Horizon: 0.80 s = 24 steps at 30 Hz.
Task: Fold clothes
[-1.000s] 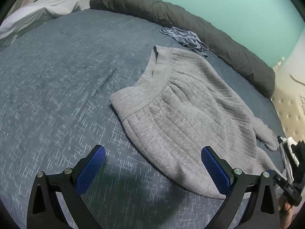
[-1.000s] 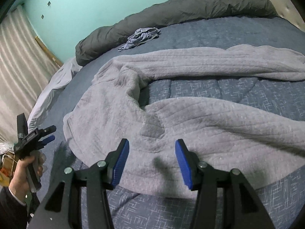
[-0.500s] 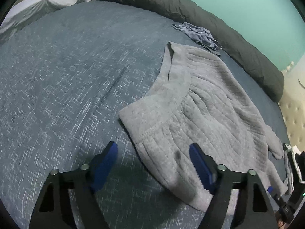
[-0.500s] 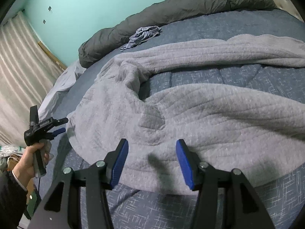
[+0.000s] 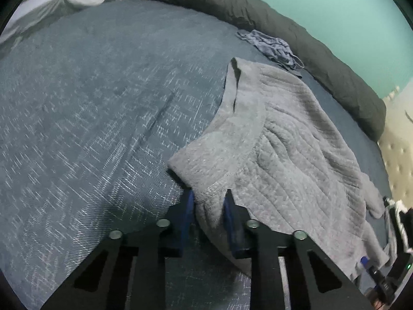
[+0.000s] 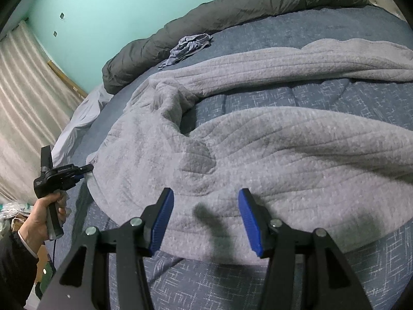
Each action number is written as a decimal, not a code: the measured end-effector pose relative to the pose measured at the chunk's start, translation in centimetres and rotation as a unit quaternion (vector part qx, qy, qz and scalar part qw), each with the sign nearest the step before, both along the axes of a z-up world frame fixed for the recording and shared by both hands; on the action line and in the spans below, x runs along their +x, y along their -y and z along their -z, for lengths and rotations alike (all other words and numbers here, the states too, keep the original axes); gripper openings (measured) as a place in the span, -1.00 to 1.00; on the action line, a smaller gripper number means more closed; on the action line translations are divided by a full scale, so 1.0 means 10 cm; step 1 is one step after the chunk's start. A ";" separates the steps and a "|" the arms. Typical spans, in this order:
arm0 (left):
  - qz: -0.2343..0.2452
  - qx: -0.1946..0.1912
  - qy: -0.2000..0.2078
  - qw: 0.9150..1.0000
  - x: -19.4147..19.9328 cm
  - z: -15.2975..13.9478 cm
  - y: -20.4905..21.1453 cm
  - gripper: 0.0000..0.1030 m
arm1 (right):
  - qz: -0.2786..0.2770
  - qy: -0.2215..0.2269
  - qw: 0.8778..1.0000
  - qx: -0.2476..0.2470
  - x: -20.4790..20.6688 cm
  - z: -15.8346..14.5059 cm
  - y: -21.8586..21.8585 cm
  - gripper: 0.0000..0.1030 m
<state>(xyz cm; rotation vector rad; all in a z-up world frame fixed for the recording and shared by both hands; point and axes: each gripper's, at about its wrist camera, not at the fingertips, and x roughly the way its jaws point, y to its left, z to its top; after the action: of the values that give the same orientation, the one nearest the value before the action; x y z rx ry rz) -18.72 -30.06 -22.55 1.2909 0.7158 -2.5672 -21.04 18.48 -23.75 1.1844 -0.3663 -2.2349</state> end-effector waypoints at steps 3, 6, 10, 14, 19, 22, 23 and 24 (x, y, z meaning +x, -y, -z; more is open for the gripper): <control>0.006 -0.011 -0.012 1.000 0.03 -0.11 -0.03 -0.75 | -0.001 -0.001 1.000 -0.002 0.00 -0.01 0.00 0.03; 0.005 -0.018 -0.021 1.000 0.09 -0.26 -0.05 -0.79 | 0.001 0.000 1.000 -0.006 -0.01 -0.02 -0.01 0.03; 0.003 -0.028 -0.029 0.999 0.23 -0.47 -0.04 -0.84 | 0.004 -0.001 1.000 -0.016 -0.02 -0.05 -0.03 0.03; -0.001 -0.022 -0.034 0.999 0.44 -0.63 0.02 -0.86 | 0.003 -0.004 1.000 -0.027 -0.01 -0.11 -0.05 0.03; -0.012 -0.024 -0.039 0.999 0.76 -0.66 0.01 -0.86 | 0.000 -0.003 0.999 -0.040 -0.02 -0.19 -0.08 0.03; -0.015 -0.009 -0.010 1.000 0.80 -0.42 0.05 -0.86 | 0.001 0.001 0.999 -0.043 -0.04 -0.21 -0.13 0.03; -0.018 0.000 -0.002 1.000 0.79 -0.33 0.07 -0.86 | 0.003 0.006 0.999 -0.043 -0.05 -0.20 -0.16 0.03; -0.019 -0.001 0.001 1.000 0.79 -0.29 0.08 -0.86 | 0.009 0.014 0.999 -0.044 -0.06 -0.18 -0.20 0.03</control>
<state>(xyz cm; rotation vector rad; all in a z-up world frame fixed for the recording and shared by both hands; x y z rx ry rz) -10.78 -30.84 -19.69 1.2660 0.7300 -2.5365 -21.63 20.50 -21.97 1.1717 -0.4837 -2.1945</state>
